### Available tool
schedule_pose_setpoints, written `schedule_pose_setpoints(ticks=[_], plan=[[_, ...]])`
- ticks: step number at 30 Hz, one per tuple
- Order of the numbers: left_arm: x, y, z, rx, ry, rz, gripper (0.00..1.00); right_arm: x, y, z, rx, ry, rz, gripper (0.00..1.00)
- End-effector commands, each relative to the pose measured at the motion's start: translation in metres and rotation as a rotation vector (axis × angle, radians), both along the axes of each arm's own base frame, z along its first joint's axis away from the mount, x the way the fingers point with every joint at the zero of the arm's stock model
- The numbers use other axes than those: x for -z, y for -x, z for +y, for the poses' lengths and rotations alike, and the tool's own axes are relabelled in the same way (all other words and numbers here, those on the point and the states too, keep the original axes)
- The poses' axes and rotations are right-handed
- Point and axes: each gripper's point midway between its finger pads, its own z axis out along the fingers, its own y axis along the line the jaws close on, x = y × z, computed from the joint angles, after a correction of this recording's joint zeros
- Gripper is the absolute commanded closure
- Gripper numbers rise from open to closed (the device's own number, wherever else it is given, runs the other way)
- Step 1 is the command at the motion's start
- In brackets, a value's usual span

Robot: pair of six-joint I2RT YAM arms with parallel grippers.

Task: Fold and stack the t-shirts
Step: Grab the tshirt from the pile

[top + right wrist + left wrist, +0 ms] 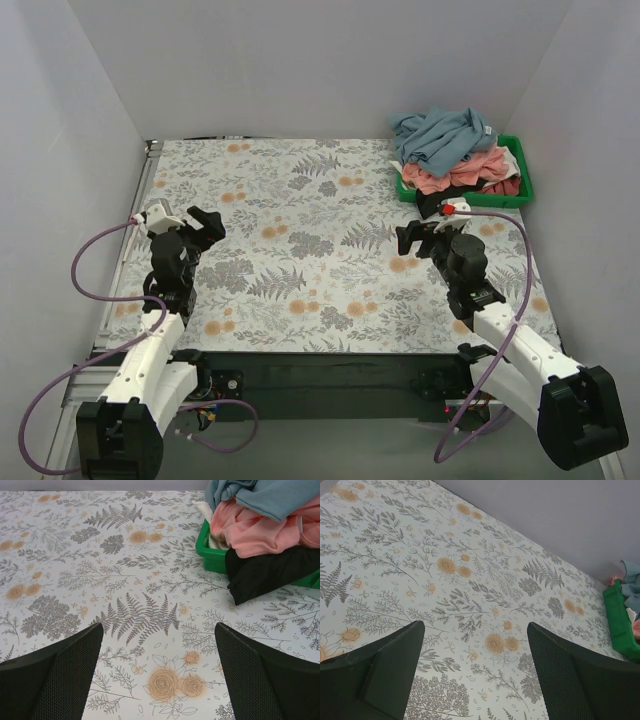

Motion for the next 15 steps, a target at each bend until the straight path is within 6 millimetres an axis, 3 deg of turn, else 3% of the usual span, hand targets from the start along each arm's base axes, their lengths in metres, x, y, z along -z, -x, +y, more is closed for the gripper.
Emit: schedule_pose_setpoints(ticks=[1, 10, 15], plan=[[-0.006, 0.005, 0.001, 0.002, -0.011, -0.015, 0.17, -0.019, -0.003, -0.006, 0.043, -0.044, -0.068, 0.02], [-0.008, 0.013, 0.012, -0.067, -0.005, -0.043, 0.13, -0.018, -0.002, 0.010, -0.068, 0.007, -0.074, 0.02], [-0.001, 0.006, 0.004, -0.023, -0.005, -0.026, 0.12, -0.035, -0.021, 0.008, -0.022, 0.023, -0.076, 0.02]])
